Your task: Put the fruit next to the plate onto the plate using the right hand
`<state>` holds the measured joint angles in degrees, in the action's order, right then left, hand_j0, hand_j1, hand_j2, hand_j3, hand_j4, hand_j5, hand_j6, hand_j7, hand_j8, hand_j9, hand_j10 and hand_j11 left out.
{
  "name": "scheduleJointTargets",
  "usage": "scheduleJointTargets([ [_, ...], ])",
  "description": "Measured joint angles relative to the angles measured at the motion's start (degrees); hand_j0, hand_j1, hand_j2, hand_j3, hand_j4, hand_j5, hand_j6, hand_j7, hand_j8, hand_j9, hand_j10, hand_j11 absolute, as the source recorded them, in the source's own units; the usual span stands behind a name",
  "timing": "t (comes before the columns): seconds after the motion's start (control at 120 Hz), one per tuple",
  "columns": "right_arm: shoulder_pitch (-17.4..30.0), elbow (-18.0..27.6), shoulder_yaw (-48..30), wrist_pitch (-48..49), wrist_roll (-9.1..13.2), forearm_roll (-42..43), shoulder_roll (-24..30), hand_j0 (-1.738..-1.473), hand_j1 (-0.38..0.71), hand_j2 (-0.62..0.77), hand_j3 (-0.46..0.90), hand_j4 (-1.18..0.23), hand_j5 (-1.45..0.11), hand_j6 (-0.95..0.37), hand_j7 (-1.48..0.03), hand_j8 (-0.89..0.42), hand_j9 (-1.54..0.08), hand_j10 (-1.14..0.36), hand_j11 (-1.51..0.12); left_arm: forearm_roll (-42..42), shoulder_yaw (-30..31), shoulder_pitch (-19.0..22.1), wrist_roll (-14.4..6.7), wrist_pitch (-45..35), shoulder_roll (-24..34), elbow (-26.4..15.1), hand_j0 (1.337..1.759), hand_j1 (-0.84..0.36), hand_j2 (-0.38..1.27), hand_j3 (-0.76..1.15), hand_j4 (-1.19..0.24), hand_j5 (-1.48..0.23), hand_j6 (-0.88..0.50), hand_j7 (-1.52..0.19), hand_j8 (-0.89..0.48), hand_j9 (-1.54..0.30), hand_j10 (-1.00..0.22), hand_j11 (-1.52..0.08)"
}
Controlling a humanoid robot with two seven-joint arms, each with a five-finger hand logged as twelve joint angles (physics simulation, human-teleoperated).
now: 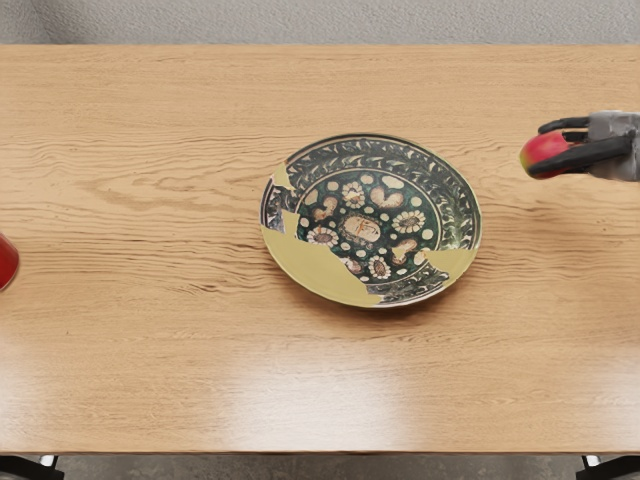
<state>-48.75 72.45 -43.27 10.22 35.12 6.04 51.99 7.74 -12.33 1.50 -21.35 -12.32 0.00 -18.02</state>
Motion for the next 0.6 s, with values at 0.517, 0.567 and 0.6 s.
scheduleJointTargets([
  [0.517, -2.6, -11.8, 2.1, 8.8, -0.1, 10.5, -29.4, -1.646, 0.18, 0.18, 0.00, -0.60, -0.92, -0.26, -0.91, -0.21, -0.93, -0.41, -0.92, 0.0, 0.0, 0.0, 0.0, 0.0, 0.0, 0.0, 1.658, 0.34, 0.00, 0.00, -0.01, -0.01, -0.01, -0.01, -0.01, -0.01, -0.01, -0.01],
  [0.567, -2.8, -12.2, 3.4, 8.9, -0.1, 11.6, -29.5, -1.648, 0.07, 0.14, 0.00, -0.47, -0.73, -0.21, -0.72, -0.14, -0.73, -0.25, -0.73, 0.0, 0.0, 0.0, 0.0, 0.0, 0.0, 0.0, 1.658, 0.34, 0.00, 0.00, -0.01, -0.01, -0.01, -0.01, -0.01, -0.01, -0.01, -0.01],
  [0.6, -2.9, -11.8, 3.7, 9.4, -0.1, 12.0, -28.9, -1.650, 0.01, 0.12, 0.00, -0.40, -0.62, -0.18, -0.61, -0.11, -0.62, -0.16, -0.62, 0.0, 0.0, -0.1, 0.0, 0.0, 0.0, 0.0, 1.658, 0.34, 0.00, 0.00, -0.01, -0.01, -0.01, -0.01, -0.01, -0.01, -0.01, -0.01],
])
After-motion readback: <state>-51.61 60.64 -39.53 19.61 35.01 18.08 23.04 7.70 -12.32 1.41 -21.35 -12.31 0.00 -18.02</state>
